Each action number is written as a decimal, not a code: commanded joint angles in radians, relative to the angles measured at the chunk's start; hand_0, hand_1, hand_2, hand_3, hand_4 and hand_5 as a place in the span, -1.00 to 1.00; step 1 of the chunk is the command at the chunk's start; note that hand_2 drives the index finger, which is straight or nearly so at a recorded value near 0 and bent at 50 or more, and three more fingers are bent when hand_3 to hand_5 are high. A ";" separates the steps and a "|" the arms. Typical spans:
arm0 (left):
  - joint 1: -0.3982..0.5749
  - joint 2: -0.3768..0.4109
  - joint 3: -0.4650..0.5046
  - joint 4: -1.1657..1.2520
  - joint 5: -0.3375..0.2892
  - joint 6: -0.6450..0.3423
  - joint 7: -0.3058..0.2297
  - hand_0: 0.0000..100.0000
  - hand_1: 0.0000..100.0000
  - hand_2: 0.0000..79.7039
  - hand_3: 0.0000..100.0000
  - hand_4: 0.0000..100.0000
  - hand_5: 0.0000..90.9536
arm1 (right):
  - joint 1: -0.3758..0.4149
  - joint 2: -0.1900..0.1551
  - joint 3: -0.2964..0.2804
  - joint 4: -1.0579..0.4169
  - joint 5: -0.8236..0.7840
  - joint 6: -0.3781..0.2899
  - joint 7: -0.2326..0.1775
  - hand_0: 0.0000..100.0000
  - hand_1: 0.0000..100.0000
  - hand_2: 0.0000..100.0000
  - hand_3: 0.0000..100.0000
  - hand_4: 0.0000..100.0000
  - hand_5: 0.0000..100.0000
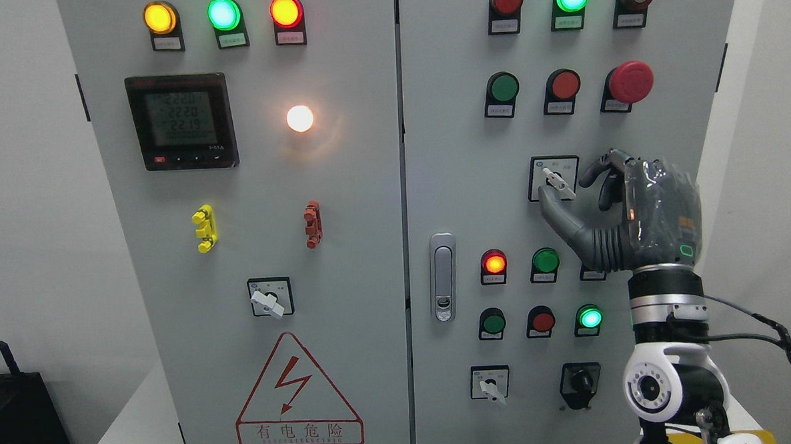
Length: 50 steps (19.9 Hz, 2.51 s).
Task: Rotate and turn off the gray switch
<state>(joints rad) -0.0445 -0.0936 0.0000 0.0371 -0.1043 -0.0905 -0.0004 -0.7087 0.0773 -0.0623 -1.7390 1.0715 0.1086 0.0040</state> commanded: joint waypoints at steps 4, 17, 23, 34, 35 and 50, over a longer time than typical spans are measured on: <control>0.000 0.000 0.032 0.000 0.000 0.000 0.000 -0.76 -0.22 -1.00 -1.00 -1.00 -1.00 | -0.006 0.001 0.006 0.006 0.004 0.000 0.002 -0.84 -0.26 0.27 0.85 0.75 0.99; 0.000 0.000 0.032 0.000 0.000 0.000 0.000 -0.76 -0.22 -1.00 -1.00 -1.00 -1.00 | -0.017 0.005 0.009 0.006 0.016 0.000 0.005 -0.69 -0.27 0.32 0.88 0.76 1.00; 0.000 0.000 0.032 0.000 0.000 0.000 0.000 -0.76 -0.22 -1.00 -1.00 -1.00 -1.00 | -0.018 0.007 0.015 0.006 0.019 0.000 0.005 -0.47 -0.28 0.33 0.88 0.77 1.00; 0.000 0.000 0.032 0.000 0.000 0.000 0.000 -0.76 -0.22 -1.00 -1.00 -1.00 -1.00 | -0.018 0.007 0.024 0.007 0.019 0.017 0.005 -0.36 -0.24 0.36 0.89 0.78 1.00; 0.000 0.000 0.032 0.000 0.000 0.000 0.000 -0.76 -0.22 -1.00 -1.00 -1.00 -1.00 | -0.018 0.007 0.024 0.007 0.019 0.017 0.005 -0.33 -0.25 0.36 0.90 0.78 1.00; 0.000 0.000 0.032 0.000 0.000 0.000 0.000 -0.76 -0.22 -1.00 -1.00 -1.00 -1.00 | -0.020 0.009 0.026 0.007 0.019 0.019 0.005 -0.10 -0.24 0.42 0.94 0.79 1.00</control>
<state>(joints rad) -0.0445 -0.0936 0.0000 0.0369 -0.1043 -0.0905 -0.0004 -0.7279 0.0848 -0.0386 -1.7320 1.0907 0.1268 0.0149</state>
